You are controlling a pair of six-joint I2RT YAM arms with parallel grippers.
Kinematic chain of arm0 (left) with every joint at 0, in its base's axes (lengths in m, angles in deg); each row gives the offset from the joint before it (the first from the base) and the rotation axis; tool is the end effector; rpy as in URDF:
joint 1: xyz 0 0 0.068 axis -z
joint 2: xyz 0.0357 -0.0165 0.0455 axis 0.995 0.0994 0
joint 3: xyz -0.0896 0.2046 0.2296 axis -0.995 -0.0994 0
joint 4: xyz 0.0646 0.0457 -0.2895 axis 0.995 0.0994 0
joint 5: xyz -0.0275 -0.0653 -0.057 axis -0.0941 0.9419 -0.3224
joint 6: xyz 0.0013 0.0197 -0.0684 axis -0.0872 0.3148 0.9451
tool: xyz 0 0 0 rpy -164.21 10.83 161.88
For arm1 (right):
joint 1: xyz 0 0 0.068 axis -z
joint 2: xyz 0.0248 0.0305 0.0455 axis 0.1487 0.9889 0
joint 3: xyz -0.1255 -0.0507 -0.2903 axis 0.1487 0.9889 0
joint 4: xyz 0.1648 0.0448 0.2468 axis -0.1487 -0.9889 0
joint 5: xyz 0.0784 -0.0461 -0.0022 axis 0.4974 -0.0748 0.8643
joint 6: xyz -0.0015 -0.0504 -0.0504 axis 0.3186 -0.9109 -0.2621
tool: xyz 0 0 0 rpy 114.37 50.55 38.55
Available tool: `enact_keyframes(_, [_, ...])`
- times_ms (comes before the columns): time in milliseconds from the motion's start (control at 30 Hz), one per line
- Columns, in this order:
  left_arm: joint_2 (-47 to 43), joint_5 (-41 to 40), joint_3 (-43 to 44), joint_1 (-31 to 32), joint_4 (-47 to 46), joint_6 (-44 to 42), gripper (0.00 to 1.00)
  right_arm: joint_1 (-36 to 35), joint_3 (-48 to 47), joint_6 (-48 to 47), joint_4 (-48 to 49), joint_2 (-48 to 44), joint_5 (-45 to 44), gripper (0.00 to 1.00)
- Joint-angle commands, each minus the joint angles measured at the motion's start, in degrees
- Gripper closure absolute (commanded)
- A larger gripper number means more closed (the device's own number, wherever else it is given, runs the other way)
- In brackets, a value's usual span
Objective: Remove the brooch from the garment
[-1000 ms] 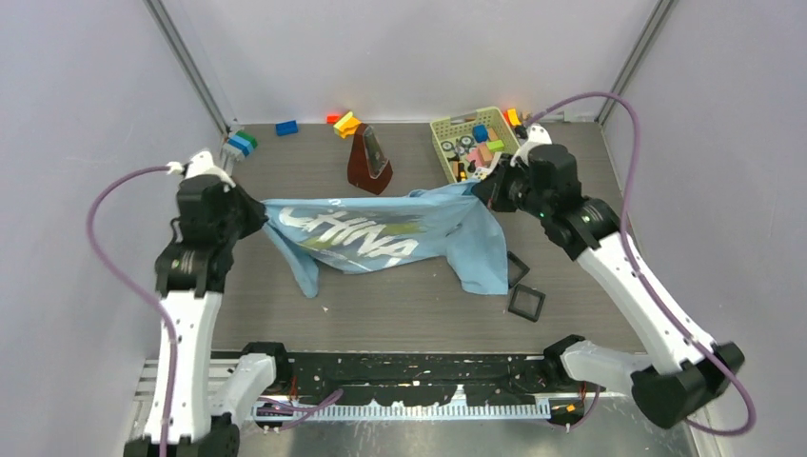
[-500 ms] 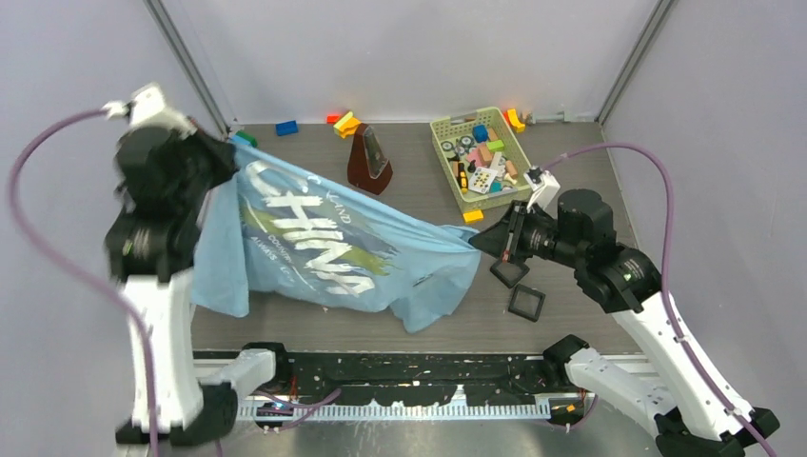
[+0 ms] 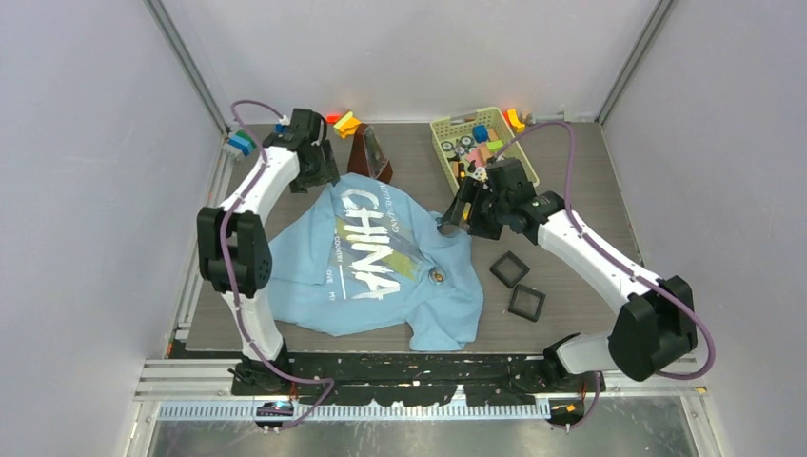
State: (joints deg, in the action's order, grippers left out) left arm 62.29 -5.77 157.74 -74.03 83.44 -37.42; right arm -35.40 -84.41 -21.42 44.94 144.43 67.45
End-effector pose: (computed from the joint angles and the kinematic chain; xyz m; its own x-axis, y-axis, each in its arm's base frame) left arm 0.4778 -0.0772 0.2838 -0.7987 -0.3068 -0.5177 -0.2928 0.9497 -0.1111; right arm 0.2910 0.1573 0.3116 -0.8344 0.3164 -0.4512 0.0185 0.8343 0.5509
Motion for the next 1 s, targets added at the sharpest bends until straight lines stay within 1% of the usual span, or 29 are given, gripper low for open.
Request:
enact_keyframes(0, [-9.35,-0.98,-0.69,-0.6,1.8,0.76,0.15,0.48,0.43,-2.72,5.62,0.74,-1.61,0.18])
enact_keyframes(33, [-10.22,0.25,-0.94,-0.41,4.2,0.12,0.13,0.48,1.42,-3.12,5.77,0.39,-2.2,0.18])
enact_keyframes(100, [-12.44,2.6,-2.47,1.13,7.64,-1.6,0.14,0.48,5.75,-4.5,5.55,-0.82,-3.87,0.19])
enact_keyframes(200, [-18.27,5.56,-9.35,7.45,6.63,-4.46,0.19,0.48,10.0,-6.14,4.89,-3.05,-7.1,0.22])
enact_keyframes(300, [-25.46,8.08,-19.14,15.68,0.44,-4.85,0.23,0.44,15.03,-6.53,4.55,-5.45,-8.49,0.24])
enact_keyframes(333, [-28.24,8.61,-22.0,17.96,-2.04,-4.15,0.23,0.36,15.97,-6.43,4.57,-5.73,-8.57,0.25])
enact_keyframes(433, [-32.86,13.11,-30.52,23.45,-9.83,-1.05,0.26,-0.31,19.77,-6.0,5.78,-6.43,-8.6,0.25])
enact_keyframes(567, [-35.97,14.49,-38.3,28.04,-18.79,1.5,0.28,-2.08,22.29,-5.44,7.88,-5.23,-8.6,0.26])
enact_keyframes(733, [-35.99,15.94,-44.01,30.48,-25.31,2.81,0.29,-6.07,22.09,-5.07,8.23,-0.35,-13.61,0.29])
enact_keyframes(800, [-35.56,17.53,-45.73,30.88,-27.21,3.22,0.31,-7.12,22.08,-4.84,8.75,1.16,-14.07,0.35])
enact_keyframes(867, [-35.32,18.08,-46.96,31.56,-28.98,3.38,0.33,-7.84,22.05,-4.64,9.58,2.15,-13.6,0.46])
enact_keyframes(900, [-35.36,18.34,-47.46,31.85,-30.26,3.53,0.36,-8.14,21.86,-4.64,10.04,2.25,-12.33,0.58])
enact_keyframes(933, [-35.3,18.91,-47.82,31.99,-30.85,3.67,0.39,-8.22,21.67,-4.61,10.26,1.97,-11.08,0.66])
enact_keyframes(967, [-35.07,20.0,-48.12,32.15,-32.0,3.57,0.42,-8.33,21.4,-4.54,11.04,1.59,-6.17,0.83])
